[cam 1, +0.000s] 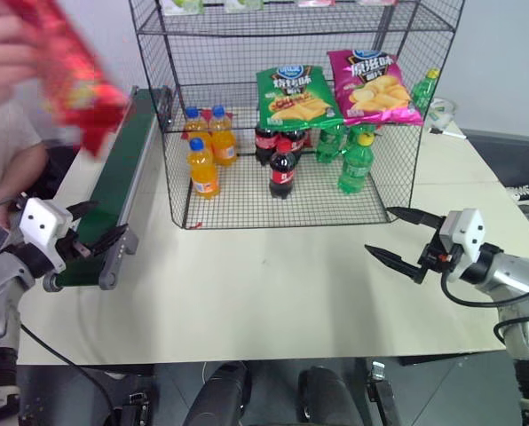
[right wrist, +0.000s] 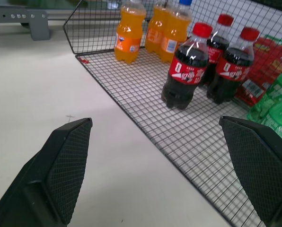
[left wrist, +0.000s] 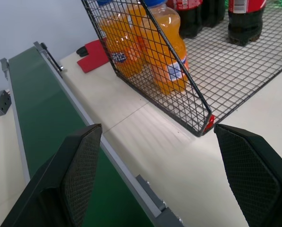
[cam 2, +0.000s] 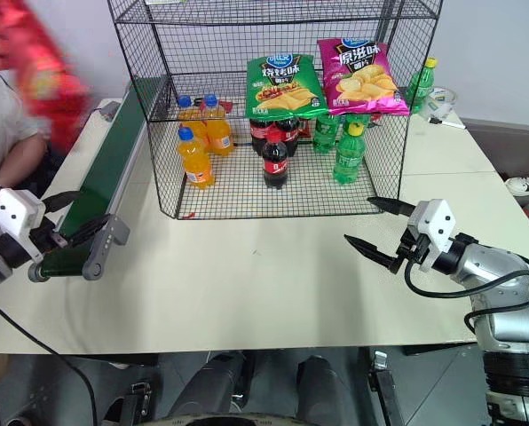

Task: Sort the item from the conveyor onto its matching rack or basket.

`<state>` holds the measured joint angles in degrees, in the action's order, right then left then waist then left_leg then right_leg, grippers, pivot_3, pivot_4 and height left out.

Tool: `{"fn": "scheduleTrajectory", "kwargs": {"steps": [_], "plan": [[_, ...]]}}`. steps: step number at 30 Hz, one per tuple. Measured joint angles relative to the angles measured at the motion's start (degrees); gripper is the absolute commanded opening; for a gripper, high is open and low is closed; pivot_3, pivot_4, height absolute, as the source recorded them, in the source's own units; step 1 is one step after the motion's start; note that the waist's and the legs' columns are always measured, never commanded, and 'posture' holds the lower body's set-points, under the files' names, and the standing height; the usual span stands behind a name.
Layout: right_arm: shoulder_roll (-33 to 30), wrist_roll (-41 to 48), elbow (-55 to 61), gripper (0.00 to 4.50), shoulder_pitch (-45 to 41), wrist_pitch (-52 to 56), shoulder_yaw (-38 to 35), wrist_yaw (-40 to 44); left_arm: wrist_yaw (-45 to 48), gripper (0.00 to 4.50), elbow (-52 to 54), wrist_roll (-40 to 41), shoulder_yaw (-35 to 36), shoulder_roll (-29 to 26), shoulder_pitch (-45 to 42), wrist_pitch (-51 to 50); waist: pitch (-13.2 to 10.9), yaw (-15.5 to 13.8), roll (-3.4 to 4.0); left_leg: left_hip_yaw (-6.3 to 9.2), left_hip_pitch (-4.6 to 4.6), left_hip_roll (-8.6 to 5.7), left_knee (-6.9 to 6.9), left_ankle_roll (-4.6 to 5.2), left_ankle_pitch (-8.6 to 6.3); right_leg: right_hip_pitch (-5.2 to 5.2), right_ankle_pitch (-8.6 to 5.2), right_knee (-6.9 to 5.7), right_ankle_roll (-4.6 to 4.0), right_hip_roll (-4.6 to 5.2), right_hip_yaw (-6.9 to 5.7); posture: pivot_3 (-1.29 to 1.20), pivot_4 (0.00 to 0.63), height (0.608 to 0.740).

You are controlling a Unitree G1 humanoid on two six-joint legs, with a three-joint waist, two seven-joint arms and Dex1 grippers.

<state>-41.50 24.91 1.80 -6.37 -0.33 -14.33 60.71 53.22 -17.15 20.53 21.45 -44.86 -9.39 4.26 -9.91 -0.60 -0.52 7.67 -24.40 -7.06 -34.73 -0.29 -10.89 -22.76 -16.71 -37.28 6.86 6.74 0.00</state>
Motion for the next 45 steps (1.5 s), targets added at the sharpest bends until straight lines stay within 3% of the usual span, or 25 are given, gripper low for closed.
{"fn": "scheduleTrajectory", "kwargs": {"steps": [29, 45], "plan": [[0.75, -0.64, -3.09, 4.50, -3.87, -1.29, 2.82, 0.40, 0.28, 3.96, 3.14, 3.74, 1.17, 0.17, 3.23, -3.75, -0.02, 0.00, 0.00, 0.01, 0.00, 0.00, 0.02, 0.00, 0.00, -0.02, 0.00, 0.02, 0.00, 0.00, 0.00, 0.00, 0.150, 0.740], [1.95, -1.03, -3.52, 4.50, -6.25, -1.29, 4.83, 1.28, -1.75, 3.96, 6.13, 0.59, 1.46, 0.56, 7.24, 4.07, -0.03, 0.00, 0.02, 0.00, -0.01, 0.00, 0.12, 0.00, 0.00, -0.10, 0.00, 0.09, -0.01, 0.01, 0.00, 0.00, 0.150, 0.740]]}}
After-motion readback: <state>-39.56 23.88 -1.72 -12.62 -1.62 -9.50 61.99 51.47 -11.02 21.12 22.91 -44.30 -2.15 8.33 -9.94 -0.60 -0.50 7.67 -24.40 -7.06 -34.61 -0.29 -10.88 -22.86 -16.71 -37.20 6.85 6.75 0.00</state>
